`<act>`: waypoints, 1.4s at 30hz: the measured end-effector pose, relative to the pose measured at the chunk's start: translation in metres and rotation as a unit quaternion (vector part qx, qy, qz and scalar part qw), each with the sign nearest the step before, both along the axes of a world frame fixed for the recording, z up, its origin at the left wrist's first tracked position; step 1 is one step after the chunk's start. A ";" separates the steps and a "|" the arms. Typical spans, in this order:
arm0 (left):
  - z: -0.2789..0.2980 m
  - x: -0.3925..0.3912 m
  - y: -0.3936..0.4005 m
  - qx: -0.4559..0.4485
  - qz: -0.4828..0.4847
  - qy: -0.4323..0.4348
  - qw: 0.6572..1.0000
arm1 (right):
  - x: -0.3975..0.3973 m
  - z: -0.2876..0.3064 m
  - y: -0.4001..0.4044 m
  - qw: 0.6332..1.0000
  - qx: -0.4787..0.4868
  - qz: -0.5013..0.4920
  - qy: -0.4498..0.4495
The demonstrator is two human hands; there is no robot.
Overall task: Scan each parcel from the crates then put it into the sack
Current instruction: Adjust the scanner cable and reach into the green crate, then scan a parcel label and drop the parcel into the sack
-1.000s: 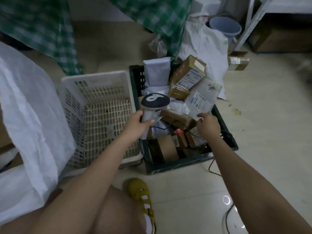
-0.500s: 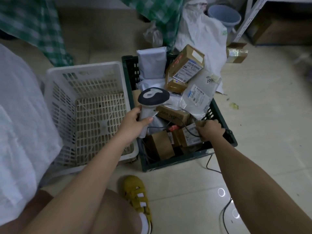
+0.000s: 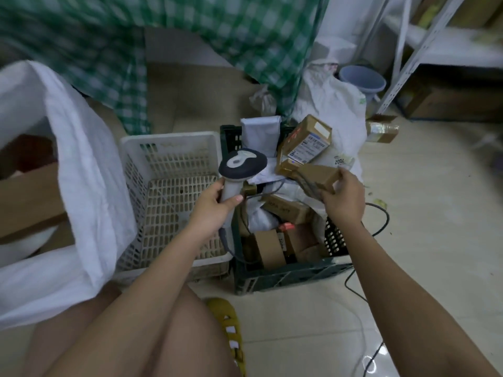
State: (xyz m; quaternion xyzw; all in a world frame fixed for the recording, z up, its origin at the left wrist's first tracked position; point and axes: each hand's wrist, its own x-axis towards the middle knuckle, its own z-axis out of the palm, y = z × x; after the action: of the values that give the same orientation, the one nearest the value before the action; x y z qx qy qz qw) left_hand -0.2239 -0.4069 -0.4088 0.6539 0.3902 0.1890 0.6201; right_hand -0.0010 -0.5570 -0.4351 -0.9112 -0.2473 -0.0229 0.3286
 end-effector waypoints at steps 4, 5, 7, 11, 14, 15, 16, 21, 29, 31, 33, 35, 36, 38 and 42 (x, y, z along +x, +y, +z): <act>0.032 -0.021 -0.002 0.041 0.014 -0.021 0.999 | -0.021 0.034 0.001 0.998 0.059 0.038 0.000; 0.040 -0.027 -0.003 0.048 0.016 -0.028 0.998 | -0.027 0.042 0.001 0.997 0.071 0.041 0.008; 0.057 -0.039 -0.005 0.063 0.022 -0.038 0.997 | -0.043 0.059 0.001 0.991 0.119 0.038 0.043; 0.084 -0.062 -0.009 0.094 0.030 -0.053 0.994 | -0.079 0.083 0.006 0.933 0.270 0.030 0.238; 0.101 -0.078 -0.010 0.102 0.039 -0.071 0.992 | -0.099 0.086 0.013 0.891 0.304 0.031 0.337; 0.104 -0.083 -0.010 0.103 0.043 -0.073 0.991 | -0.105 0.086 0.016 0.873 0.314 0.033 0.372; 0.108 -0.089 -0.010 0.103 0.046 -0.074 0.991 | -0.111 0.086 0.018 0.854 0.326 0.038 0.403; 0.117 -0.111 -0.006 0.060 0.051 -0.086 0.993 | -0.136 0.091 0.026 0.804 0.345 0.103 0.474; 0.116 -0.119 0.004 0.031 0.079 -0.099 0.991 | -0.139 0.101 0.044 0.820 0.324 0.144 0.449; 0.113 -0.116 0.007 0.032 0.094 -0.113 0.989 | -0.136 0.102 0.048 0.828 0.313 0.150 0.440; 0.111 -0.113 0.010 0.032 0.112 -0.122 0.986 | -0.134 0.102 0.052 0.834 0.309 0.149 0.432; 0.109 -0.109 0.013 0.044 0.122 -0.123 0.984 | -0.130 0.107 0.057 0.837 0.313 0.148 0.423; 0.108 -0.108 0.014 0.051 0.122 -0.120 0.984 | -0.127 0.110 0.059 0.842 0.313 0.147 0.414; 0.108 -0.105 0.016 0.065 0.110 -0.115 0.985 | -0.118 0.118 0.064 0.858 0.307 0.139 0.388; 0.104 -0.101 0.022 0.090 0.076 -0.088 0.989 | -0.094 0.135 0.077 0.889 0.277 0.145 0.334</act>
State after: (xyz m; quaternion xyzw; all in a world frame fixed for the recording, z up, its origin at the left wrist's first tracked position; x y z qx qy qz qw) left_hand -0.3252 -0.3848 -0.3045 0.6563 0.3641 0.3263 0.5747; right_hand -0.0954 -0.4803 -0.3005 -0.6913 -0.2356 0.2630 0.6304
